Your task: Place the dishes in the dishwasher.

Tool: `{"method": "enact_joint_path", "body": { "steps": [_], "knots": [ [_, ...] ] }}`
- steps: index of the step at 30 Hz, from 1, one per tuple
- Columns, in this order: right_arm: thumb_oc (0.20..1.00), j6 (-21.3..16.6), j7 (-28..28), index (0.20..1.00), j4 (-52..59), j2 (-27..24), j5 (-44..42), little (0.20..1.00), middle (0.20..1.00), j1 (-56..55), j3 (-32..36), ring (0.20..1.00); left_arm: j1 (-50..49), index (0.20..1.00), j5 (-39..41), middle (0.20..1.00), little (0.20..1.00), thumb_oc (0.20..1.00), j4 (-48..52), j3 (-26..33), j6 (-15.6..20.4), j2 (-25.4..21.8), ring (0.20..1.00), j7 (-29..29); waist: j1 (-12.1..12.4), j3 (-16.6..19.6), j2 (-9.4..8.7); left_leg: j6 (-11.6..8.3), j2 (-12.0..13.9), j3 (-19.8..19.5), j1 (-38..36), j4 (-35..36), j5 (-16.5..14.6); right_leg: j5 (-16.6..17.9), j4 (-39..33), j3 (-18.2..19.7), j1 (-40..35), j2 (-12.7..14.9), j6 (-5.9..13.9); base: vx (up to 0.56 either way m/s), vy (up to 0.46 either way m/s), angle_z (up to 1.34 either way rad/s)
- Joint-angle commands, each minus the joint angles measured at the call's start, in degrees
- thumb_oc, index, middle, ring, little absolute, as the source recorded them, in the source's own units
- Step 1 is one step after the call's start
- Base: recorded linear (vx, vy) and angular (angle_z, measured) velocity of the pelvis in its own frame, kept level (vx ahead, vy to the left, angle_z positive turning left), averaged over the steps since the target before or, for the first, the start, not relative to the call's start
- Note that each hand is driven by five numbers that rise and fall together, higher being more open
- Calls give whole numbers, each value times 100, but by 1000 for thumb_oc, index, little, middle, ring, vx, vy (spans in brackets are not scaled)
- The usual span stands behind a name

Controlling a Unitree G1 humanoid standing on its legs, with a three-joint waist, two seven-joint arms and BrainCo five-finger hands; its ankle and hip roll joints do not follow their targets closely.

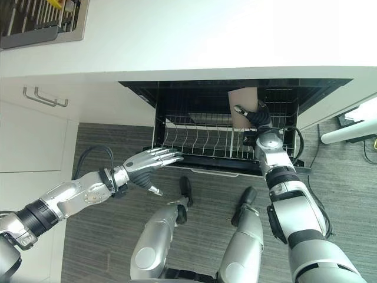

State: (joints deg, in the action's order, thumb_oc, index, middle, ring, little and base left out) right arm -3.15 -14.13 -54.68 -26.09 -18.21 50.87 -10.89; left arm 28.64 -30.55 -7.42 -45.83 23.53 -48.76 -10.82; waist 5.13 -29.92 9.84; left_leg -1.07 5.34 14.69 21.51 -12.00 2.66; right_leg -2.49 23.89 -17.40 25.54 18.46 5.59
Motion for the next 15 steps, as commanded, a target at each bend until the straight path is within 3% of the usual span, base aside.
{"method": "enact_joint_path", "body": {
  "steps": [1, 10, 15],
  "knots": [
    [200, -162, -949, 200, -234, -519, 484, 200, 200, 160, 97, 200, -112, 1000, -337, 1000, 1000, 1000, 314, -67, 7, 213, 1000, -392, 38, 12, 302, -148, -65, -291, 49, -179, -372, -375, 76, 167, -71, -344, 91, 0, 0, 0],
    [200, -298, -1904, 200, -369, -517, 889, 200, 200, 18, 149, 200, -495, 1000, -854, 1000, 1000, 1000, 151, -231, -176, 553, 1000, -817, -1, 12, 319, -142, -8, -185, 58, -276, -447, -489, 263, 169, 6, -298, 91, 0, 0, 0],
    [200, -642, -2586, 200, -353, -565, 1150, 200, 200, -105, 298, 200, -787, 1000, -1203, 1000, 1000, 1000, -9, -309, -191, 702, 1000, -1152, -34, 12, 308, -127, 37, -142, 99, -346, -474, -522, 352, 204, 82, -313, 87, 8, 3, -4]
  ]
}}
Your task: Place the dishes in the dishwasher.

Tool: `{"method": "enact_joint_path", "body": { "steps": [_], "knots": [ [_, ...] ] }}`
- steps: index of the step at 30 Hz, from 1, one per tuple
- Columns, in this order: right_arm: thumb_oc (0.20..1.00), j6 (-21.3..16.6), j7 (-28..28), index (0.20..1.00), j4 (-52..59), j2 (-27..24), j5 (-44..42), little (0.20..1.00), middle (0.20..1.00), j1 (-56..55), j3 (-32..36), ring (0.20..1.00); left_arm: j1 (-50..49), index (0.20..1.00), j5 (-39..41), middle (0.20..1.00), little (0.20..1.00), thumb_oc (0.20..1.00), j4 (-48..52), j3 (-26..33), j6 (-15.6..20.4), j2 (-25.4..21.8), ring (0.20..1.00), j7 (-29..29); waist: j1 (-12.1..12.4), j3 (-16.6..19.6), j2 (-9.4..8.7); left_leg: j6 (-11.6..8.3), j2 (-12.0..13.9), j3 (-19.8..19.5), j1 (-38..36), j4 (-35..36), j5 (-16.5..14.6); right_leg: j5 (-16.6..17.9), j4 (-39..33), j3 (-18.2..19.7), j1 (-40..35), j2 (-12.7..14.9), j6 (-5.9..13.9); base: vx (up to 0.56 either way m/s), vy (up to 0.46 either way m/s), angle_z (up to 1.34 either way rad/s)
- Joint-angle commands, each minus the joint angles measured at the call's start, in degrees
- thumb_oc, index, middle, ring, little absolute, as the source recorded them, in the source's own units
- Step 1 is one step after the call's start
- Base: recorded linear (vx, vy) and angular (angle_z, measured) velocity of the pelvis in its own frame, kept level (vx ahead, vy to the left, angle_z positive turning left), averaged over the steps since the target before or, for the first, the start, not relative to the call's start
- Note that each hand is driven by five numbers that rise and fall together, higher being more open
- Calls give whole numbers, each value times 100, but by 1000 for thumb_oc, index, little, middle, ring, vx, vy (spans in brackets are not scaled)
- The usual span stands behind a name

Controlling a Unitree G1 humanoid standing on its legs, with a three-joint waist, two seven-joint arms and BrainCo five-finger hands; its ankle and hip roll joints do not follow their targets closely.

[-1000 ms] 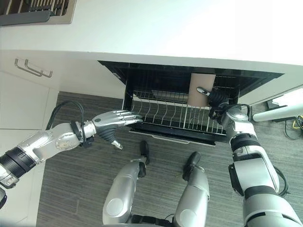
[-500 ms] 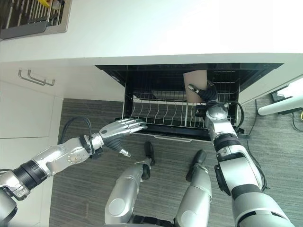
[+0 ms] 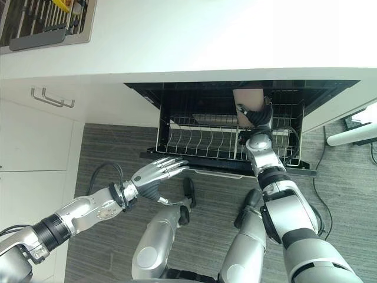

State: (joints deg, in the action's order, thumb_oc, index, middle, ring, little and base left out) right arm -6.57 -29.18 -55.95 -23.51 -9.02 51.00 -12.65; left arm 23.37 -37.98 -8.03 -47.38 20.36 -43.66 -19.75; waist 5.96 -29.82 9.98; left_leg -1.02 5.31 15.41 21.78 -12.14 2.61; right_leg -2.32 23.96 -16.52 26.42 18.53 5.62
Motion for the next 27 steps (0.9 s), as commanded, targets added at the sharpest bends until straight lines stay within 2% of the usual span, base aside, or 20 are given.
{"method": "enact_joint_path", "body": {
  "steps": [1, 4, 8, 9, 10, 11, 13, 14, 15, 16, 20, 23, 24, 26, 27],
  "knots": [
    [200, -303, -1096, 200, -223, -822, 228, 200, 200, -121, 476, 200, -266, 1000, -474, 1000, 1000, 1000, 42, -157, 129, 196, 1000, -276, -116, 2, 293, -131, 42, -212, 73, -335, -471, -541, 349, 118, -4, -320, 83, 15, 9, -6],
    [200, -459, -1367, 200, -257, -801, 206, 200, 200, -140, 551, 200, -357, 1000, -660, 1000, 1000, 1000, -183, -231, 145, 298, 1000, -537, -129, 2, 282, -127, 56, -181, 108, -387, -483, -557, 397, 131, 38, -323, 72, 0, 0, 0],
    [200, -473, -1650, 200, -273, -776, 34, 200, 200, -172, 652, 200, -444, 1000, -791, 1000, 1000, 1000, -328, -252, 152, 367, 1000, -704, -138, 2, 288, -121, 68, -156, 118, -422, -498, -577, 442, 143, 61, -316, 62, 6, 4, -1],
    [332, -530, -1764, 332, -308, -794, 104, 332, 332, -218, 699, 332, -510, 1000, -873, 1000, 1000, 1000, -422, -259, 169, 405, 1000, -817, -143, 2, 289, -114, 76, -139, 132, -432, -503, -583, 453, 147, 79, -310, 57, 0, 0, 0],
    [307, -551, -1791, 307, -358, -820, 131, 307, 307, -241, 720, 307, -567, 1000, -933, 1000, 1000, 1000, -501, -276, 187, 420, 1000, -891, -147, 2, 286, -106, 81, -135, 136, -453, -510, -586, 477, 153, 89, -306, 52, 0, 0, 0],
    [322, -541, -1826, 322, -379, -819, 112, 322, 322, -240, 727, 322, -592, 1000, -966, 1000, 1000, 1000, -550, -282, 206, 436, 1000, -933, -148, 2, 285, -104, 84, -128, 137, -461, -514, -589, 482, 154, 89, -304, 51, 24, 6, -5],
    [476, -544, -1965, 476, -418, -813, 46, 476, 476, -248, 754, 476, -645, 1000, -1059, 1000, 1000, 1000, -664, -301, 244, 479, 1000, -1031, -152, 2, 279, -97, 90, -114, 148, -486, -523, -593, 493, 157, 94, -303, 44, 23, 1, -7],
    [489, -553, -1992, 489, -475, -814, 28, 489, 489, -283, 784, 489, -701, 1000, -1167, 1000, 1000, 1000, -770, -343, 259, 526, 1000, -1162, -154, 2, 265, -88, 96, -110, 177, -518, -538, -596, 518, 162, 122, -301, 41, 104, -6, -5],
    [1000, -535, -2042, 1000, -497, -819, 55, 1000, 1000, -336, 795, 1000, -751, 1000, -1233, 1000, 1000, 1000, -806, -352, 270, 556, 1000, -1214, -154, 2, 235, -119, 70, -178, 111, -563, -668, -709, 560, 230, 60, -301, 85, 32, -13, -4],
    [1000, -546, -2080, 1000, -516, -808, 96, 1000, 1000, -325, 787, 1000, -758, 1000, -1251, 1000, 1000, 1000, -805, -362, 249, 566, 1000, -1244, -157, 2, 239, -78, 99, -103, 199, -556, -561, -606, 538, 172, 136, -305, 38, 23, -10, -8],
    [1000, -499, -2092, 1000, -591, -788, 65, 1000, 1000, -305, 761, 1000, -784, 1000, -1331, 1000, 1000, 1000, -868, -431, 192, 605, 1000, -1340, -153, 2, 204, -105, 86, -165, 165, -632, -706, -737, 615, 248, 101, -303, 83, 37, -8, -10],
    [1000, -474, -2050, 1000, -653, -748, 94, 1000, 1000, -241, 719, 1000, -773, 1000, -1360, 1000, 1000, 1000, -925, -468, 171, 631, 1000, -1387, -140, 2, 203, -86, 64, -185, 174, -639, -702, -732, 617, 258, 105, -327, 66, -9, -12, -1],
    [1000, -468, -2041, 1000, -650, -740, 79, 1000, 1000, -229, 712, 1000, -772, 1000, -1361, 1000, 1000, 1000, -924, -467, 162, 631, 1000, -1391, -138, 2, 214, -46, 89, -114, 247, -621, -591, -627, 592, 187, 170, -324, 19, 0, 0, 0],
    [1000, -482, -2025, 1000, -670, -723, 50, 1000, 1000, -242, 687, 1000, -789, 1000, -1359, 1000, 1000, 1000, -923, -487, 148, 633, 1000, -1387, -132, 2, 207, -85, 63, -188, 182, -658, -699, -733, 628, 252, 99, -319, 60, 0, 0, 0],
    [1000, -497, -2027, 1000, -669, -712, 50, 1000, 1000, -238, 685, 1000, -788, 1000, -1354, 1000, 1000, 1000, -913, -480, 143, 628, 1000, -1384, -131, 2, 215, -45, 90, -117, 251, -643, -591, -631, 603, 181, 159, -316, 12, 0, 0, 0]
  ]
}}
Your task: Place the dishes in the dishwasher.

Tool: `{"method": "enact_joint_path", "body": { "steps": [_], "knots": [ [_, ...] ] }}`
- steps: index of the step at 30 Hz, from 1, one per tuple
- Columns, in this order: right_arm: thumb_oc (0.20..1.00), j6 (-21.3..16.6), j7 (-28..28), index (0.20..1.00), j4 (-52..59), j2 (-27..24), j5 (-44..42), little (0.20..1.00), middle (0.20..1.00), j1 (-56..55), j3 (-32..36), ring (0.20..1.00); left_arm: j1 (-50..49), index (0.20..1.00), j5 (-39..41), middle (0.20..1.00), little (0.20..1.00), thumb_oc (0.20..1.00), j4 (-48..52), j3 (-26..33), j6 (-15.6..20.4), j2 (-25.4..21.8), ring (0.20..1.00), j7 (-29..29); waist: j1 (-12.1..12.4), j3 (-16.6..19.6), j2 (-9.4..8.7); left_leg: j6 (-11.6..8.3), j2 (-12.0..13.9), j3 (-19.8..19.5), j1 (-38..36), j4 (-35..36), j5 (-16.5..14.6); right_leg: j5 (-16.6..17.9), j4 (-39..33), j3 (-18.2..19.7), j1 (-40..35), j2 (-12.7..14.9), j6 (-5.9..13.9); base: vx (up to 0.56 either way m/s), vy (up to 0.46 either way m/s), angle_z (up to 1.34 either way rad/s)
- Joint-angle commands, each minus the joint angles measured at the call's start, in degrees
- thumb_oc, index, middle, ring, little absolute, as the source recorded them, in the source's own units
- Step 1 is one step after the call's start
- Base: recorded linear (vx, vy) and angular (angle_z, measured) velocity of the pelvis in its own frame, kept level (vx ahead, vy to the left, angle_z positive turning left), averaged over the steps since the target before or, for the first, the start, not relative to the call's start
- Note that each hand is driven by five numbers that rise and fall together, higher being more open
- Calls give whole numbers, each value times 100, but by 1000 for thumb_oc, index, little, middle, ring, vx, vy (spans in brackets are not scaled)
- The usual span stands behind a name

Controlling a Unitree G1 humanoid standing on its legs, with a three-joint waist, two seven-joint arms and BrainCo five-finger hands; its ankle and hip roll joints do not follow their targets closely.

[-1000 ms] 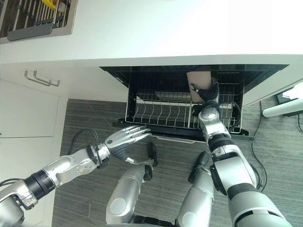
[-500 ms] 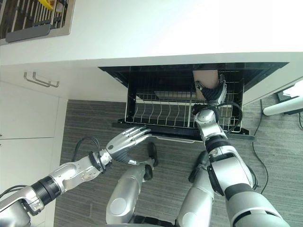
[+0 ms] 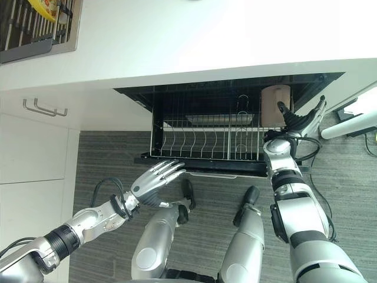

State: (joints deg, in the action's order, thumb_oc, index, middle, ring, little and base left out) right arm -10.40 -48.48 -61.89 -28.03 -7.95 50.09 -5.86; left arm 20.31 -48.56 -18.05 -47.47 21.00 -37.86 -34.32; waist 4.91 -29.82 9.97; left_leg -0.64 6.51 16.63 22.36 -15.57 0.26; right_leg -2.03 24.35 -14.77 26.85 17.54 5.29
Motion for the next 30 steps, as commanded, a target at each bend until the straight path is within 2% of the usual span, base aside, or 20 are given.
{"method": "enact_joint_path", "body": {
  "steps": [1, 5, 6, 11, 13, 15, 19, 23, 26, 29, 30],
  "knots": [
    [1000, -118, -93, 1000, -83, -246, -42, 1000, 1000, -159, 0, 1000, -494, 1000, -298, 1000, 1000, 1000, 93, -475, 79, 52, 1000, 80, -23, 3, 210, -113, -51, -299, 136, -321, -439, -738, 588, 61, 62, -215, 79, 0, 0, 0],
    [1000, -227, -31, 1000, -80, -200, -115, 1000, 1000, -200, -3, 1000, -535, 1000, -310, 1000, 1000, 1000, 113, -497, 67, 61, 1000, 88, -22, 3, 205, -117, -56, -305, 109, -353, -489, -787, 627, 61, 36, -194, 91, -1, 1, 0],
    [1000, -350, 72, 1000, -52, -176, -300, 1000, 1000, -213, 11, 1000, -537, 1000, -298, 1000, 1000, 1000, 153, -482, 42, 54, 1000, 111, -22, 3, 212, -73, -22, -232, 193, -327, -366, -672, 598, -9, 115, -199, 36, -80, -5, 0],
    [1000, -1062, 657, 1000, 103, 49, -973, 1000, 1000, -225, 105, 1000, -552, 1000, -244, 1000, 1000, 1000, 175, -499, -73, 81, 1000, 215, -17, 3, 195, -75, -5, -222, 125, -307, -365, -688, 605, -16, 58, -200, 31, -16, -1, 0],
    [1000, -1372, 1119, 1000, 457, 221, -1439, 1000, 1000, -306, 91, 1000, -600, 1000, -234, 1000, 1000, 1000, 213, -483, -231, 91, 1000, 232, -18, 3, 189, -78, 7, -210, 96, -277, -351, -683, 603, -41, 43, -186, 35, 0, 0, 0],
    [1000, -1391, 1256, 1000, 591, 264, -1621, 1000, 1000, -351, 80, 1000, -632, 1000, -220, 1000, 1000, 1000, 231, -462, -301, 90, 1000, 245, -24, 3, 185, -80, 8, -205, 70, -266, -353, -693, 612, -47, 27, -184, 37, 0, 0, 0],
    [1000, -1516, 1710, 1000, 1292, 525, -2146, 1000, 1000, -737, -59, 1000, -815, 1000, -89, 1000, 1000, 1000, 166, -329, -693, 137, 1000, 180, -103, 3, 136, -78, 23, -151, -88, -245, -381, -734, 615, -41, -96, -194, 31, -1, 8, 0],
    [1000, -1529, 2204, 1000, 2174, 791, -2521, 1000, 1000, -1468, -268, 1000, -1186, 1000, 42, 1000, 1000, 1000, 130, 64, -939, 138, 1000, -327, -232, 3, 45, -73, 38, -46, -486, -174, -428, -742, 469, -60, -476, -194, 33, -14, 23, -8],
    [1000, -1446, 2573, 1000, 2956, 1085, -2722, 1000, 1000, -2264, -563, 1000, -1485, 1000, 87, 1000, 1000, 1000, 194, 583, -970, 116, 1000, -783, -341, 12, -116, -53, 49, 21, -1021, -105, -515, -742, 237, -121, -1055, -205, 30, -19, -43, -14],
    [1000, -1630, 2792, 1000, 3265, 1136, -2639, 1000, 1000, -2776, -702, 1000, -1727, 1000, 54, 1000, 1000, 1000, 288, 856, -921, 110, 1000, -860, -352, 231, -217, -49, 62, 40, -1282, -37, -566, -732, 14, -197, -1407, -232, 27, 45, -60, -2],
    [1000, -1714, 2932, 1000, 3444, 1134, -2617, 1000, 1000, -3060, -754, 1000, -1874, 1000, 23, 1000, 1000, 1000, 301, 1029, -849, 121, 1000, -831, -347, 426, -273, -51, 65, 53, -1473, 28, -597, -732, -161, -252, -1670, -273, 28, 67, -45, -3]
  ]
}}
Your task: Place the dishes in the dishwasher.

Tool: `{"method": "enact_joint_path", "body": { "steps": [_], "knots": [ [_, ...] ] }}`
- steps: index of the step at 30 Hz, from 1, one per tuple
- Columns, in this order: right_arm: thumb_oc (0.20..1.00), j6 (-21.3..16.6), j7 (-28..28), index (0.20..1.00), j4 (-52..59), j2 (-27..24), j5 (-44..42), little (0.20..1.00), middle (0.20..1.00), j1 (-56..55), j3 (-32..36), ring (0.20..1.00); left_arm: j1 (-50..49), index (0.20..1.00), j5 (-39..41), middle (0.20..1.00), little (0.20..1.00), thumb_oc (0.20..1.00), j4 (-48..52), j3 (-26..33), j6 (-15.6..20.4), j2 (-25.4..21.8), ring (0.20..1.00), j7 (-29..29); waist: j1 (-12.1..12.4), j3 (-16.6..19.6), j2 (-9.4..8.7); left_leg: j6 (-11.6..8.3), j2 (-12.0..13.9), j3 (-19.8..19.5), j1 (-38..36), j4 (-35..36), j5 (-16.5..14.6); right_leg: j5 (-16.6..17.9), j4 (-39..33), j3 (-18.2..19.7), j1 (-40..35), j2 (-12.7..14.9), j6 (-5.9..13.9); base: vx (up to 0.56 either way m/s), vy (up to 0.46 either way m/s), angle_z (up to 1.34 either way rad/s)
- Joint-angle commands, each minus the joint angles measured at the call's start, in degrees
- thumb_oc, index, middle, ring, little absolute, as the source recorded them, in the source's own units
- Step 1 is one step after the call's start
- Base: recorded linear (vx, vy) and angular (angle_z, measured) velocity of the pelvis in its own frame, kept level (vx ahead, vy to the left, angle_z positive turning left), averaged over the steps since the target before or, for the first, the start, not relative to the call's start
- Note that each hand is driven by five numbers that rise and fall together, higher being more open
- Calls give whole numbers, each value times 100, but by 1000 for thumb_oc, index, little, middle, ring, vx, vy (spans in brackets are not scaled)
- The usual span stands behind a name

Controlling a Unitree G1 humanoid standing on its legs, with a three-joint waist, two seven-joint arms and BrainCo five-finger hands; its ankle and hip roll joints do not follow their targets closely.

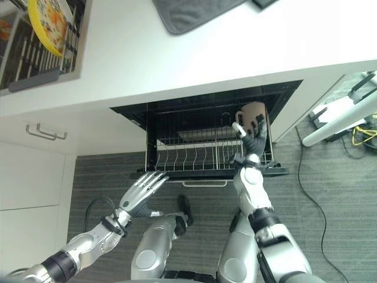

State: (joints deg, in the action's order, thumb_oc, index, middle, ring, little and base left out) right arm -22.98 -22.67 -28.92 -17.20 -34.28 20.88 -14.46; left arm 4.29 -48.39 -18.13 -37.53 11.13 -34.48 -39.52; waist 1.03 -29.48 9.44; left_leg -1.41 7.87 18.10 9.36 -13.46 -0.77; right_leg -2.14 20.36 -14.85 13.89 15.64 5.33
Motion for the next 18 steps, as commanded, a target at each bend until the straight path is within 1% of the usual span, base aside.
{"method": "enact_joint_path", "body": {
  "steps": [1, 2, 4, 5, 8, 9, 10, 11, 12, 13, 14, 15, 16, 17, 18],
  "knots": [
    [1000, -450, 354, 1000, 192, 59, 12, 1000, 1000, -199, 85, 1000, -305, 1000, 5, 1000, 1000, 1000, 313, 66, 153, -215, 1000, -279, 42, 443, -231, 25, -70, -91, -228, -155, -497, -721, 192, -261, -447, -93, 26, 112, -62, 0],
    [1000, -482, 482, 1000, 330, 73, 14, 1000, 1000, -403, 58, 1000, -407, 1000, -6, 1000, 1000, 1000, 308, 170, 190, -191, 1000, -213, 44, 623, -266, 21, -71, -91, -418, -44, -510, -732, 18, -311, -693, -127, 33, 107, -35, -2],
    [1000, -451, 608, 1000, 471, 69, -48, 1000, 1000, -621, -13, 1000, -496, 1000, 39, 1000, 1000, 1000, 279, 234, 220, -155, 1000, -124, 50, 866, -299, 13, -89, -102, -666, 132, -510, -730, -238, -383, -1015, -170, 42, 122, -35, 1],
    [1000, -441, 623, 1000, 493, 71, -60, 1000, 1000, -667, -23, 1000, -512, 1000, 46, 1000, 1000, 1000, 275, 250, 235, -146, 1000, -92, 51, 909, -303, 12, -95, -107, -712, 167, -506, -726, -290, -394, -1077, -181, 43, 122, -33, -2],
    [1000, -395, 880, 1000, 665, 102, -148, 1000, 1000, -969, -112, 1000, -605, 1000, 135, 1000, 1000, 1000, 196, 349, 293, -53, 1000, 34, 56, 1211, -347, -1, -101, -151, -960, 363, -484, -714, -546, -446, -1389, -242, 47, 111, -32, -8],
    [1000, -272, 1060, 1000, 742, 119, -256, 1000, 1000, -1078, -168, 1000, -636, 1000, 220, 1000, 1000, 1000, 128, 392, 324, 0, 1000, 100, 52, 1352, -363, -10, -97, -175, -1061, 451, -463, -708, -647, -463, -1513, -271, 40, 179, -65, -4],
    [1000, 22, 1539, 1000, 912, 194, -391, 1000, 1000, -1273, -298, 1000, -627, 1000, 686, 1000, 1000, 1000, -68, 509, 468, 134, 1000, 109, 39, 1566, -411, -49, -75, -205, -1230, 619, -399, -675, -845, -502, -1718, -322, 38, 188, -80, -2],
    [1000, 250, 2054, 1000, 1059, 259, -640, 1000, 1000, -1417, -410, 1000, -595, 1000, 1300, 1000, 1000, 1000, -238, 662, 670, 313, 1000, 214, 32, 1668, -449, -84, -63, -237, -1329, 731, -344, -633, -1006, -534, -1855, -356, 32, 138, -65, 3],
    [1000, 287, 2187, 1000, 1066, 264, -713, 1000, 1000, -1428, -419, 1000, -590, 1000, 1424, 1000, 1000, 1000, -254, 673, 685, 330, 1000, 253, 30, 1674, -452, -87, -62, -241, -1337, 740, -339, -627, -1021, -539, -1868, -359, 31, 76, -58, 10],
    [1000, 352, 2550, 1000, 1226, 295, -797, 1000, 1000, -1519, -497, 1000, -578, 1000, 2130, 1000, 1000, 1000, -285, 812, 882, 452, 1000, 485, 40, 1722, -485, -111, -43, -260, -1384, 796, -312, -591, -1107, -566, -1928, -371, 33, 52, -54, 10],
    [1000, 322, 2934, 1000, 1383, 307, -827, 1000, 1000, -1602, -573, 1000, -580, 1000, 2957, 1000, 1000, 1000, -338, 950, 1090, 610, 1000, 758, 47, 1759, -514, -125, -24, -266, -1423, 840, -289, -560, -1168, -599, -1976, -378, 29, 69, -68, 12],
    [1000, 312, 3345, 1000, 1538, 299, -923, 1000, 1000, -1676, -632, 1000, -592, 1000, 3639, 1000, 1000, 1000, -383, 1089, 1249, 774, 1000, 1077, 55, 1779, -534, -136, -6, -269, -1453, 873, -270, -538, -1210, -631, -2015, -382, 23, 67, -74, 11],
    [1000, 349, 3675, 1000, 1808, 276, -979, 1000, 1000, -1793, -644, 1000, -634, 1000, 4682, 1000, 1000, 1000, -384, 1261, 1529, 969, 1000, 1583, 70, 1805, -569, -159, 22, -277, -1468, 893, -248, -510, -1247, -673, -2049, -383, 24, 85, -99, 15],
    [1000, 264, 3723, 1000, 2161, 179, -731, 1000, 1000, -1944, -577, 1000, -775, 1000, 6147, 1000, 1000, 1000, -301, 1516, 1972, 1297, 1000, 2450, 95, 1834, -616, -178, 46, -298, -1492, 928, -229, -475, -1291, -737, -2094, -388, 16, 78, -102, 20],
    [1000, 299, 3744, 1000, 2305, 139, -730, 1000, 1000, -1997, -478, 1000, -862, 1000, 6533, 1000, 1000, 1000, -135, 1671, 1948, 1415, 1000, 2778, 102, 1842, -638, -182, 54, -303, -1504, 945, -226, -461, -1319, -757, -2115, -396, 14, 66, -98, 23]
  ]
}}
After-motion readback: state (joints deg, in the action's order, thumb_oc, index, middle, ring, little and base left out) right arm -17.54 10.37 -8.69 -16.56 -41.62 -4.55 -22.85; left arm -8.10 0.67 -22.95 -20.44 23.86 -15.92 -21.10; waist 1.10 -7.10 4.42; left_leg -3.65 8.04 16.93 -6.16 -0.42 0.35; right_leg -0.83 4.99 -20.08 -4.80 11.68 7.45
